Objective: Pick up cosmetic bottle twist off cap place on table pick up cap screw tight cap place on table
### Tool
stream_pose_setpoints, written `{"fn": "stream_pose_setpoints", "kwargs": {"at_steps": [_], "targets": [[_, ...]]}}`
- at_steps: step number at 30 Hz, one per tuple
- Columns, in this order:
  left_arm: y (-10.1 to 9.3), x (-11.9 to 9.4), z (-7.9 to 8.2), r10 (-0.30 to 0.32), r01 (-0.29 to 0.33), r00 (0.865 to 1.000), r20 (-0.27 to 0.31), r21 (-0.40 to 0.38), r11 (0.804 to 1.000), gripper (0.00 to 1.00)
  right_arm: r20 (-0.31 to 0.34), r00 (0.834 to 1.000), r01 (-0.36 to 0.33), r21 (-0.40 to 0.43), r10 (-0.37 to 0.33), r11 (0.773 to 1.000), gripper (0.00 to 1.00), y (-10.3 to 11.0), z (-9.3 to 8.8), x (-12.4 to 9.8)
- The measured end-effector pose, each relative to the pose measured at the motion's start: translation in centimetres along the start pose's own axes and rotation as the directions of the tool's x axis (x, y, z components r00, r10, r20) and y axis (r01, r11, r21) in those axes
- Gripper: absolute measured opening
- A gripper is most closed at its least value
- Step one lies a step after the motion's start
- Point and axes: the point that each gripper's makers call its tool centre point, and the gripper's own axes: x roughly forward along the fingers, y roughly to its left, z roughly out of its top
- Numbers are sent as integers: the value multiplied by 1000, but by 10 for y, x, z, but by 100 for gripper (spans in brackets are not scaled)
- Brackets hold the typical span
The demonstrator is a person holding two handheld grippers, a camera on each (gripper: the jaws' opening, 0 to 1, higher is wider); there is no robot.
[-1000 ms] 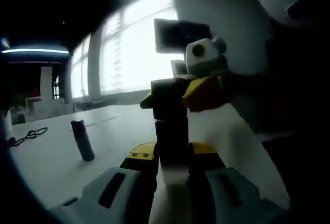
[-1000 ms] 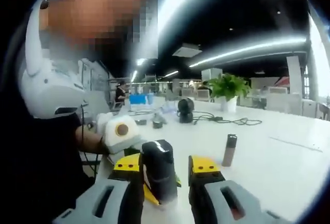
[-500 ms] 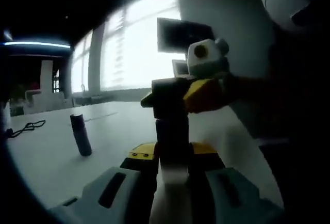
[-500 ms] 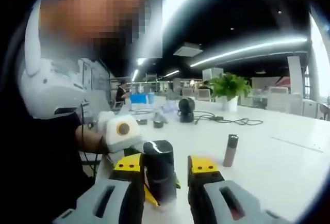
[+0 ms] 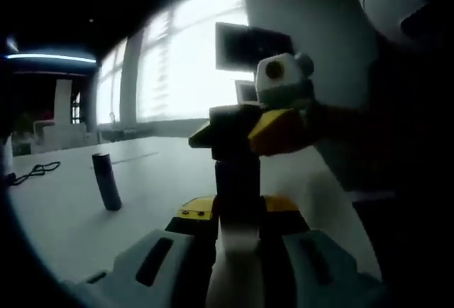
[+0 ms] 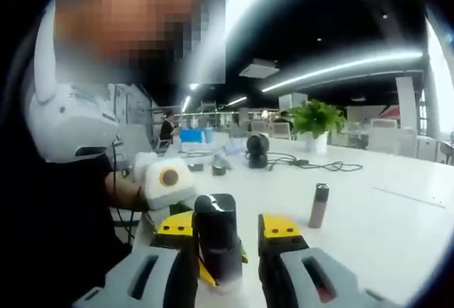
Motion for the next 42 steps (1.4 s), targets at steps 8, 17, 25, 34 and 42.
{"fn": "stream_pose_setpoints", "kwargs": {"at_steps": [8, 17, 25, 34, 42], "targets": [[1, -1, -1, -4, 4, 1000, -3, 31, 1000, 12, 3, 1000, -1, -3, 1, 1000, 26, 0, 0, 1], [3, 0, -3, 18, -18, 999, -28, -30, 999, 11, -10, 995, -100, -15, 99, 995, 25, 8, 3, -1], [4, 0, -5, 21, -23, 999, -37, -42, 999, 11, -29, 993, -111, -34, 110, 993, 17, 6, 3, 1], [6, 0, -5, 28, -30, 999, -37, -31, 999, 11, -7, 1000, -26, -39, 26, 999, 14, 7, 2, 1], [9, -1, -5, 45, -45, 998, -38, -10, 999, 10, -6, 975, 220, -2, -220, 975, 14, 2, 2, 0]]}}
